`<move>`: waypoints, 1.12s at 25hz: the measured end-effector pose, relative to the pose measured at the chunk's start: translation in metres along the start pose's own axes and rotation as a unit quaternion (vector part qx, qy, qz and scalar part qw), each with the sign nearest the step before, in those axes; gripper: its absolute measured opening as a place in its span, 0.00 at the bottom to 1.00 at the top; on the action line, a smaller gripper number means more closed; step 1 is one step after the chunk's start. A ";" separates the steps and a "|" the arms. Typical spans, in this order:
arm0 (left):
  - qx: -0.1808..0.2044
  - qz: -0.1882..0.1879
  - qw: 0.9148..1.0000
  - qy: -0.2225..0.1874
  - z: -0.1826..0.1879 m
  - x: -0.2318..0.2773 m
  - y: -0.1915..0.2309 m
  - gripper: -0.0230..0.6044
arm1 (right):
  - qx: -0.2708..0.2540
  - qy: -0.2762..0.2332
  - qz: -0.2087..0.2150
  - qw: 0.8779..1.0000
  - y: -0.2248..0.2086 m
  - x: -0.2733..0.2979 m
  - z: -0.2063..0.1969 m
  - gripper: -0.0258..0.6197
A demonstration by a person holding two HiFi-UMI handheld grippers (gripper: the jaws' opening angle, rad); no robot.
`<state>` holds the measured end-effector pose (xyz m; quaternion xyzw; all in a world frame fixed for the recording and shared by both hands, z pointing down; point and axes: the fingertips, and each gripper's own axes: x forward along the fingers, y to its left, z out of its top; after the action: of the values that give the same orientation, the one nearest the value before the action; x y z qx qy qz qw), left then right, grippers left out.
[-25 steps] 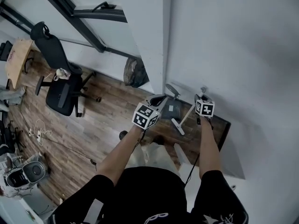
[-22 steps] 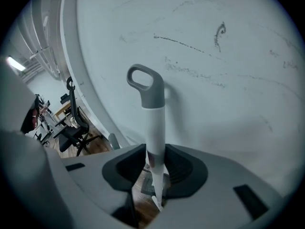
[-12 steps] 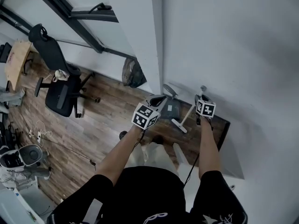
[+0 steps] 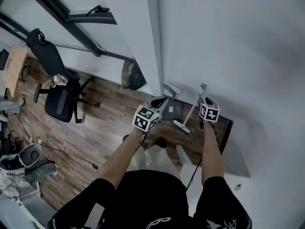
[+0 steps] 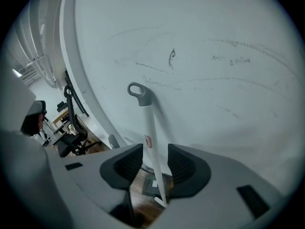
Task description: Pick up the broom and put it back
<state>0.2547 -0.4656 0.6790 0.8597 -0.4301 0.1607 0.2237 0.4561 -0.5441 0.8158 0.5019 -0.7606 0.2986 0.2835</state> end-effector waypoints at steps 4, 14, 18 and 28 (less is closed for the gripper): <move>-0.002 -0.002 1.000 -0.007 0.004 -0.009 -0.006 0.07 | 0.001 -0.011 -0.006 1.000 0.004 -0.020 -0.001 0.28; 0.007 -0.012 1.000 -0.027 0.014 -0.047 -0.020 0.07 | -0.011 -0.049 -0.009 0.999 0.038 -0.084 0.000 0.25; 0.011 -0.014 0.999 -0.040 0.016 -0.075 -0.026 0.07 | -0.017 -0.067 -0.013 0.998 0.058 -0.115 -0.001 0.16; 0.017 -0.014 0.998 -0.061 -0.002 -0.179 -0.025 0.07 | -0.041 -0.112 0.005 0.993 0.158 -0.198 -0.015 0.08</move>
<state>0.1711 -0.3317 0.5902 0.8776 -0.4280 0.1117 0.1846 0.3773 -0.3654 0.6542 0.5165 -0.8015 0.2104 0.2159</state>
